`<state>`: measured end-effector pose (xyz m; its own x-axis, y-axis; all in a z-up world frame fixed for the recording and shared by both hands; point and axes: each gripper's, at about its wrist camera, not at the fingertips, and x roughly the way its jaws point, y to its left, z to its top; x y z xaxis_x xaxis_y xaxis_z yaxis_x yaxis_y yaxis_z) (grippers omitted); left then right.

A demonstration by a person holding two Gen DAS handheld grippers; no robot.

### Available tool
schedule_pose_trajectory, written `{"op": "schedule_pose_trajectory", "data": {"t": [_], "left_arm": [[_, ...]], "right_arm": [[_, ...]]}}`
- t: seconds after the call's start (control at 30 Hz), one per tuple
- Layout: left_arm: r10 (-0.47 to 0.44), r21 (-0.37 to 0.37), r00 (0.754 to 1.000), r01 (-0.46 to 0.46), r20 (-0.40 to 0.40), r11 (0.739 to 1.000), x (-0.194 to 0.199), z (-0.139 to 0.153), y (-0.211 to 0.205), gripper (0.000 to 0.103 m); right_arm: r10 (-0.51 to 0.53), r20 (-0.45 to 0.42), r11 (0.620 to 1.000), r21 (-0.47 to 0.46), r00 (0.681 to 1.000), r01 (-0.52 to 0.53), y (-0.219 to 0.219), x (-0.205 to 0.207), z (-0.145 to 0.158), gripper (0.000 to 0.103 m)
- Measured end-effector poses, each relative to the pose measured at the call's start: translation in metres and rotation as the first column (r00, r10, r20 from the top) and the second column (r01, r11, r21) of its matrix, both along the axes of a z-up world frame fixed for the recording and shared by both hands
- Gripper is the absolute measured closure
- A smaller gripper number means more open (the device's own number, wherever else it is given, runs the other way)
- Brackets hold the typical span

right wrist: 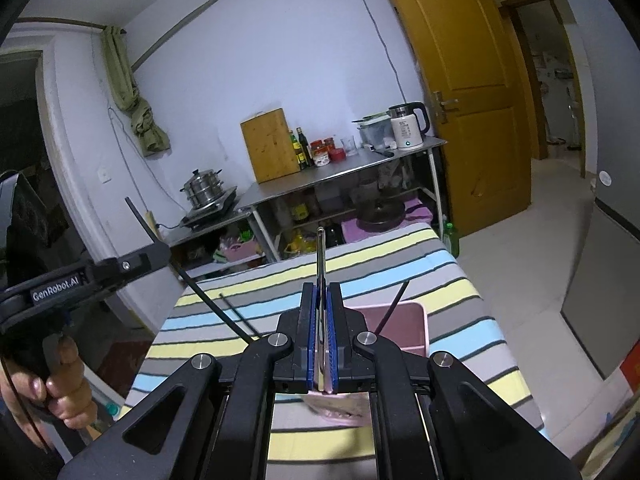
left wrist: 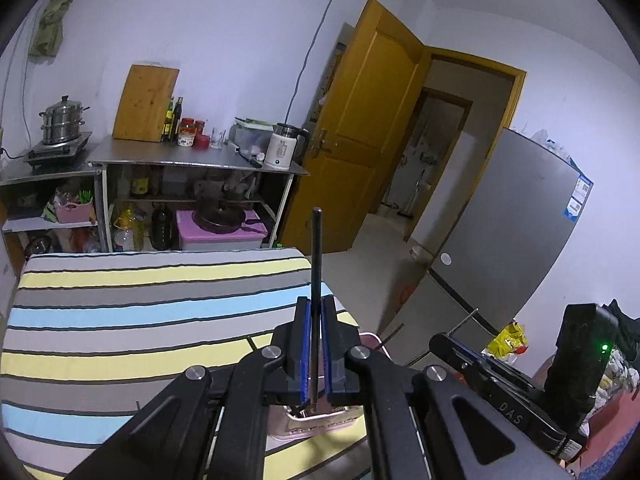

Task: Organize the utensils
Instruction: 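Carry the chopsticks with both tools and lower them into the pink holder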

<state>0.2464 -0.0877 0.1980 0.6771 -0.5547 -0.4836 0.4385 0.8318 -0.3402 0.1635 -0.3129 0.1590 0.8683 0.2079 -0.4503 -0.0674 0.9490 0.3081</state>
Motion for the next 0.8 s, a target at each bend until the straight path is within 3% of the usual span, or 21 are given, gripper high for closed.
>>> {"op": "schedule_pose_trajectory", "data": {"t": [0.37,0.8], "left_arm": [[-0.014,0.028,0.997,0.016,-0.074,0.999,0.026,-0.054,-0.018,0.098],[-0.022,0.065,0.991,0.031,-0.128,0.997,0.031,-0.091,-0.024,0.098]], "right_arm": [[-0.012,-0.092,1.0,0.003,0.996,0.012,-0.004,0.025,-0.045,0.098],[-0.003,-0.183,1.0,0.003,0.983,0.004,0.0,0.038,-0.079,0.098]]}}
